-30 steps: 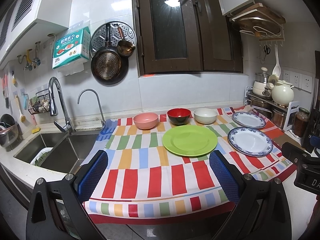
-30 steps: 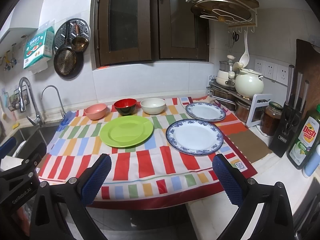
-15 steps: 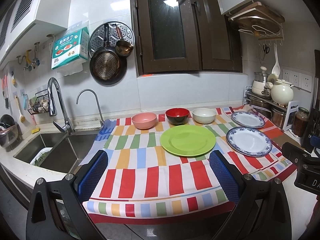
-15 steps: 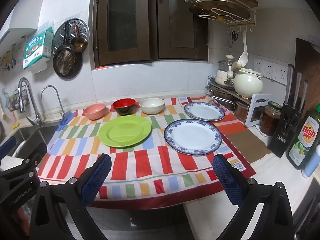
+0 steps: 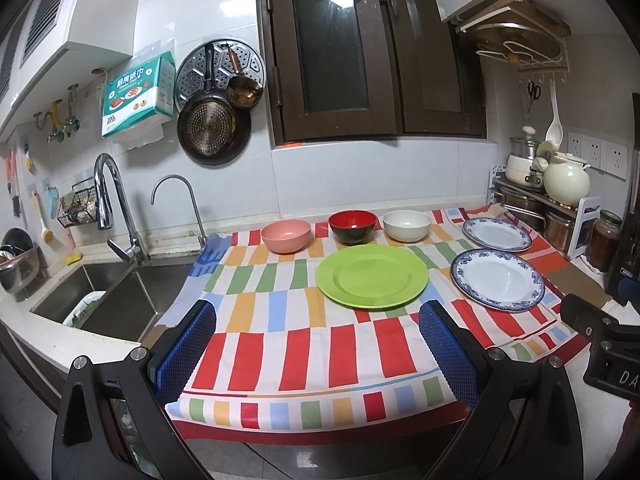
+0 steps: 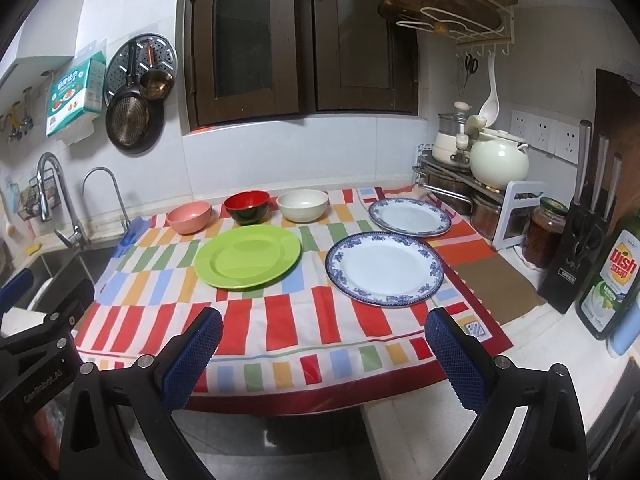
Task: Organize plates and bowls
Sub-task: 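Move both tools toward the rim of the lime-green plate, then close the left gripper on the green plate rim while the right gripper grips it too, then lift the green plate with both grippers and carry it toward the sink, then lower the green plate beside the sink and open both grippers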
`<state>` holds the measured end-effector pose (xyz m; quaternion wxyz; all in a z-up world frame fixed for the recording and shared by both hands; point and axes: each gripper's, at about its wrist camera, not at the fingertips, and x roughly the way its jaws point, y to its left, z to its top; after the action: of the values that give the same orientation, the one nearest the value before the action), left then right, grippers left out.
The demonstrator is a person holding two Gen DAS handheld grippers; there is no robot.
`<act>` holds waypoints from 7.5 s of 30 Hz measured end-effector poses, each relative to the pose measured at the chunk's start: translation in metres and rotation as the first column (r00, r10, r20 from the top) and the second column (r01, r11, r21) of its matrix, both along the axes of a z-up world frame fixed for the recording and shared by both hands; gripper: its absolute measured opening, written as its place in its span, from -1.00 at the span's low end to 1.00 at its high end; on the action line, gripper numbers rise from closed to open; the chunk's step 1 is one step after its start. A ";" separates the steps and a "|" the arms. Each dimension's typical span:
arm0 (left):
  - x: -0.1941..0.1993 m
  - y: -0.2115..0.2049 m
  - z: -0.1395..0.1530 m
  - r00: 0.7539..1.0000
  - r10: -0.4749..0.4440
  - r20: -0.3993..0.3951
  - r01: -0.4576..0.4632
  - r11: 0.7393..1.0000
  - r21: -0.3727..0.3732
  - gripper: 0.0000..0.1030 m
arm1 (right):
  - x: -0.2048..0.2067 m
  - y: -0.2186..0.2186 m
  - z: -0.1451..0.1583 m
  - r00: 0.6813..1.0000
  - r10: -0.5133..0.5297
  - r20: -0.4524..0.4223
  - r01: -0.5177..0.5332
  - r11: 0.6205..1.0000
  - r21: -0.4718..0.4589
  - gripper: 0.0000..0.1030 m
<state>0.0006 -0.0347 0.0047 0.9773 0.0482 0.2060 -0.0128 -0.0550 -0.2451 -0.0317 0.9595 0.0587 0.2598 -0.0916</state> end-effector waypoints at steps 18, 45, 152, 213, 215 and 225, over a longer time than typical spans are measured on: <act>0.050 0.004 -0.016 0.998 0.043 -0.056 -0.042 0.999 0.020 1.00 | 0.042 -0.007 -0.018 0.996 0.074 -0.054 -0.073 0.997 0.030 0.99; 0.212 0.046 -0.020 0.992 0.027 -0.120 -0.018 0.997 0.073 1.00 | 0.211 0.040 -0.019 0.994 -0.016 -0.111 0.014 1.000 -0.020 0.99; 0.283 0.098 -0.120 0.804 0.116 -0.584 -0.175 0.983 -0.046 -0.27 | 0.358 0.096 -0.103 0.835 0.290 -0.468 -0.254 0.957 0.140 -0.20; 0.239 0.093 -0.086 0.894 0.074 -0.442 -0.080 0.997 0.005 0.81 | 0.292 0.128 -0.096 0.869 0.252 -0.427 -0.218 0.968 0.128 0.21; 0.240 0.080 -0.080 0.906 0.050 -0.420 -0.052 0.999 0.006 0.88 | 0.287 0.114 -0.089 0.883 0.223 -0.412 -0.191 0.974 0.119 0.24; 0.241 0.008 -0.061 0.937 -0.053 -0.344 0.066 0.997 0.025 1.00 | 0.262 0.047 -0.071 0.929 0.110 -0.353 -0.082 0.992 0.093 0.47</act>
<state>0.2413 -0.0268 -0.0566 0.9245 0.0694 0.3719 -0.0468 0.2067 -0.1976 -0.1025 0.8965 0.0653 0.4359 -0.0436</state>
